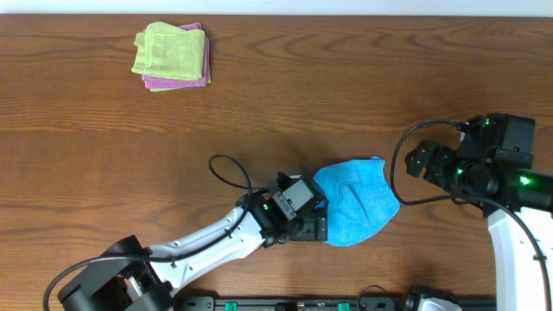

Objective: Fold the cloth
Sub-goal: 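Push the crumpled cloth with the left gripper toward the right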

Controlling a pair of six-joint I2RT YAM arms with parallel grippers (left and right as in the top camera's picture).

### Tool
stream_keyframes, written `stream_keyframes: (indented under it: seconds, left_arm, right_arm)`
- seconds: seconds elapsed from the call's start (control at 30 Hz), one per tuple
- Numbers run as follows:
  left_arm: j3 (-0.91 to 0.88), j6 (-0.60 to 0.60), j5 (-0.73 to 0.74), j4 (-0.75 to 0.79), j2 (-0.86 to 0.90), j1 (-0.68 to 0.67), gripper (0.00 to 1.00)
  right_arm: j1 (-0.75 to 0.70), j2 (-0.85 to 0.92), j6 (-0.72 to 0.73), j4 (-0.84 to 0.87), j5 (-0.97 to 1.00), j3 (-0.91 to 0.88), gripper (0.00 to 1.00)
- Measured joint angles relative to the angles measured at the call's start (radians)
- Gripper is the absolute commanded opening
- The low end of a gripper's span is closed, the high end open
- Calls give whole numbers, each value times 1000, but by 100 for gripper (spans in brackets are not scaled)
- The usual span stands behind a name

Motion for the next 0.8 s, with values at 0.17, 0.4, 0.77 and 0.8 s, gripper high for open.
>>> stream_keyframes:
  seconds: [0.17,0.4,0.77,0.8]
  left_arm:
    - [0,-14,-36,116,21,1,97]
    - [0,-70,-32,190,114,1,97]
    - [0,-125,22,192,114,-1,96]
    - [0,-132,21,192,114,-2,96]
  right_arm:
    - [0,2,-1,1,-1,0,99]
    - [0,2,-8,4,10,0,99]
    - [0,2,-14,16,23,0,99]
    - [0,2,-14,24,26,0,99]
